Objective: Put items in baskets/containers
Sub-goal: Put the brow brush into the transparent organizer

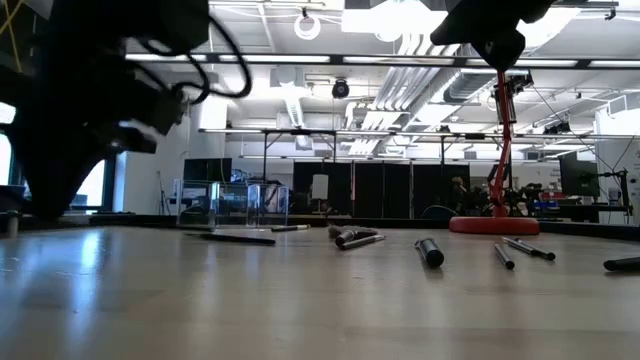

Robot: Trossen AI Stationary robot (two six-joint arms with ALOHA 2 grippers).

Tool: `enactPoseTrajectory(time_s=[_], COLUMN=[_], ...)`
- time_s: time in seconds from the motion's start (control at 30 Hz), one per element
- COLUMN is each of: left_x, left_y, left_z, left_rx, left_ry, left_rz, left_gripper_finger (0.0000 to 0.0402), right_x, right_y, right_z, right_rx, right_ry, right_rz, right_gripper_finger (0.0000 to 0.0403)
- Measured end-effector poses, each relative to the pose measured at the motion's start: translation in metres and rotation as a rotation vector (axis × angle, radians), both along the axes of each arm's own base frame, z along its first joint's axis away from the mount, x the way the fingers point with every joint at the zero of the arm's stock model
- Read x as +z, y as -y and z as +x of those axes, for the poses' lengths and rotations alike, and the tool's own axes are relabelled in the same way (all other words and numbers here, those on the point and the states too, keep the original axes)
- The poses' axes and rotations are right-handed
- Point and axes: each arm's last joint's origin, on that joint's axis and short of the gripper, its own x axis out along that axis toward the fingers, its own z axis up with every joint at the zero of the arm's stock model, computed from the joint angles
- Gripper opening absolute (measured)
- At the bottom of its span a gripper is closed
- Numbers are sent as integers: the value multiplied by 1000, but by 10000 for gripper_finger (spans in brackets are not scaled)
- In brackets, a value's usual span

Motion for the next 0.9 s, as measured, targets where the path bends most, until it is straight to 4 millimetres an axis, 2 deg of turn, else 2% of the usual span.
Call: enactPoseTrajectory(time_s=[0.17,0.33,0.5,0.63,0.77,0.9], left_x=[16,31,40,44,49,55], left_y=[3,-4,-38,-70,-98,-117], left_z=[10,22,36,46,58,68], left_rx=[7,99,264,420,555,627], left_ry=[42,71,82,100,178,266], left_rz=[-14,-50,-141,-297,-455,-616], left_gripper_finger=[1,0,0,0,0,0], right_x=[-5,-27,-49,-62,-67,-68], right_y=[0,3,2,1,1,0], right_z=[-1,6,23,33,39,45], right_rx=[21,17,35,57,68,96], right_ry=[-53,-192,-257,-274,-275,-257], right_rz=[-69,-131,-192,-264,-389,-535], right_gripper_finger=[1,12,42,75,103,127])
